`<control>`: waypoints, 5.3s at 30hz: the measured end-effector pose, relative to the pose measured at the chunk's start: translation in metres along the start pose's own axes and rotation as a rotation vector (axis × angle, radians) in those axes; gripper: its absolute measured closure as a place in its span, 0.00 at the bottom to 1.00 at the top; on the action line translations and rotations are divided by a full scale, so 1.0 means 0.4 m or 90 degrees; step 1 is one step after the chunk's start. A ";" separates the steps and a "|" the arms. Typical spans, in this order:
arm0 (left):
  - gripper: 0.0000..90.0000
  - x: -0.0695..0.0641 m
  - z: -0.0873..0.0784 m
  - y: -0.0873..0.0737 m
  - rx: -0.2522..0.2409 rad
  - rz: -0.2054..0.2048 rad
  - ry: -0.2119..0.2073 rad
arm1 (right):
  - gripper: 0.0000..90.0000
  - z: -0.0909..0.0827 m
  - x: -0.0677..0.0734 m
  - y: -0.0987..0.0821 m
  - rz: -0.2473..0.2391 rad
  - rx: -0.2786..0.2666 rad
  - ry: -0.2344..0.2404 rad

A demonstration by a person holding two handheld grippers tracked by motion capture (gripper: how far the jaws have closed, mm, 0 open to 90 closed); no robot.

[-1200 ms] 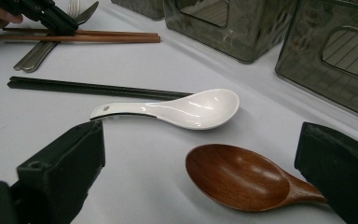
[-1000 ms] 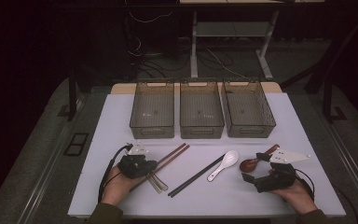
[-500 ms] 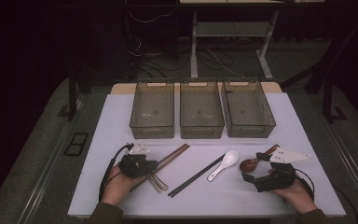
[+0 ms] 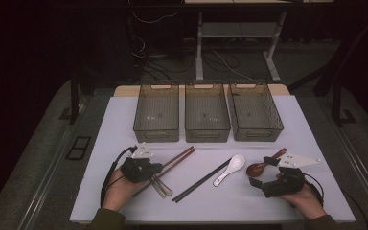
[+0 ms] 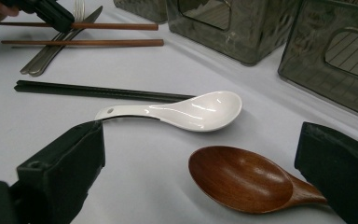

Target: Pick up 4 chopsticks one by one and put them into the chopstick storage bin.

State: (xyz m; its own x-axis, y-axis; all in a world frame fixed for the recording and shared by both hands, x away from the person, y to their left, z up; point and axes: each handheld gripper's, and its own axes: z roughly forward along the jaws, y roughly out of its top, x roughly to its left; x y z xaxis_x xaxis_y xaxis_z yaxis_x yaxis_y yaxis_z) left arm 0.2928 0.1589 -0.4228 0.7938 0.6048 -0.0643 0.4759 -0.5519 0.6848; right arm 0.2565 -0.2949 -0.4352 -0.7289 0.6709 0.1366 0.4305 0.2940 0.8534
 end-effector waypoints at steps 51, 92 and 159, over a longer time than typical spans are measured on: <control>0.93 0.015 -0.058 0.119 -0.083 0.049 -0.029 | 0.02 -0.013 -0.007 -0.004 0.028 -0.020 -0.010; 0.93 0.221 -0.027 0.326 -0.085 -0.014 0.056 | 0.02 -0.019 -0.012 -0.014 0.043 -0.020 -0.020; 0.19 0.248 -0.013 0.302 -0.115 -0.071 0.101 | 0.02 -0.018 -0.014 -0.016 0.048 -0.017 -0.016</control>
State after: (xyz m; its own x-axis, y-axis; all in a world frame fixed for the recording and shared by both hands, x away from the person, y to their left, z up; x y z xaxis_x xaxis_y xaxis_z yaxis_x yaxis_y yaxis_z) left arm 0.4271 0.1553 -0.3425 0.6645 0.7461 -0.0417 0.4704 -0.3743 0.7992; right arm 0.2539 -0.3055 -0.4376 -0.6814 0.7070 0.1894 0.4693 0.2235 0.8543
